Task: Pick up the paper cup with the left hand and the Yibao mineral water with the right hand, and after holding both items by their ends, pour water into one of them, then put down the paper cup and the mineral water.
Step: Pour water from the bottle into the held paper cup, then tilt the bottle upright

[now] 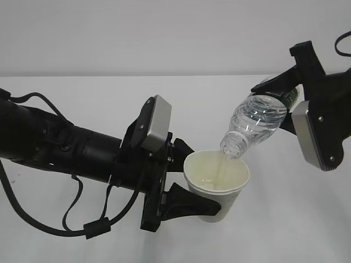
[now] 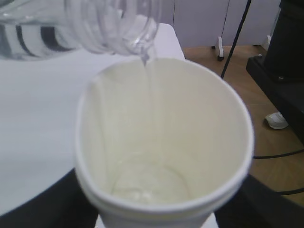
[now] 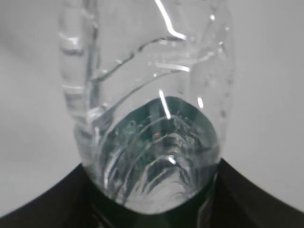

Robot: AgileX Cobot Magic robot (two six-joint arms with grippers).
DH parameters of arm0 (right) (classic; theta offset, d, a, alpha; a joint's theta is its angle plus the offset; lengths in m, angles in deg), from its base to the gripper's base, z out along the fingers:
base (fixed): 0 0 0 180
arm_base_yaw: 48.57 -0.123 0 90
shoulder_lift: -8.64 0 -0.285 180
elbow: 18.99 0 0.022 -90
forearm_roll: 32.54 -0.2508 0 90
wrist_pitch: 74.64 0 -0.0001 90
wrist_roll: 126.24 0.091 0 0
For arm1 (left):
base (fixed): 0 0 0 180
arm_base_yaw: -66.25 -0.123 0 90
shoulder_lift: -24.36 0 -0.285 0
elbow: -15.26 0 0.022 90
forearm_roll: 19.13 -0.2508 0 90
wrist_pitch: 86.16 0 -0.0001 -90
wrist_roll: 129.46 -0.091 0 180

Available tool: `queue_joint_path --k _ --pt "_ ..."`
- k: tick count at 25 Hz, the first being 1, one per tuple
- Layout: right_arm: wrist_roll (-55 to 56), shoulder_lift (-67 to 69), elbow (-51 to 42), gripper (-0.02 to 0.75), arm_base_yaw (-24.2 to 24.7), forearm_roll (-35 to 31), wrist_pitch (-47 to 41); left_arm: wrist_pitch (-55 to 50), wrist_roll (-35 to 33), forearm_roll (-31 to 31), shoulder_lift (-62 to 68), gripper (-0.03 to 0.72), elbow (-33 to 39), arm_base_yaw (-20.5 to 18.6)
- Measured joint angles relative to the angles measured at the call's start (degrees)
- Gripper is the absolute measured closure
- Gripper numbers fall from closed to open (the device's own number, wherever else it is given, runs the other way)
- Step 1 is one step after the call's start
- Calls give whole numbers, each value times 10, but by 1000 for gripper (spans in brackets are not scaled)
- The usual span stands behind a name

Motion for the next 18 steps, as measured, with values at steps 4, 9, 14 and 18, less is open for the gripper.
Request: queue_joint_path --k 4,9,14,18 --pt "-1 0 0 302 0 0 0 0 0 0 0 214 0 0" --pt "-2 0 0 302 0 1 0 0 0 0 0 214 0 0" --pt "-3 0 10 302 0 11 0 0 0 -1 0 214 0 0" --pt "-3 0 11 302 0 14 0 0 0 -1 0 214 0 0"
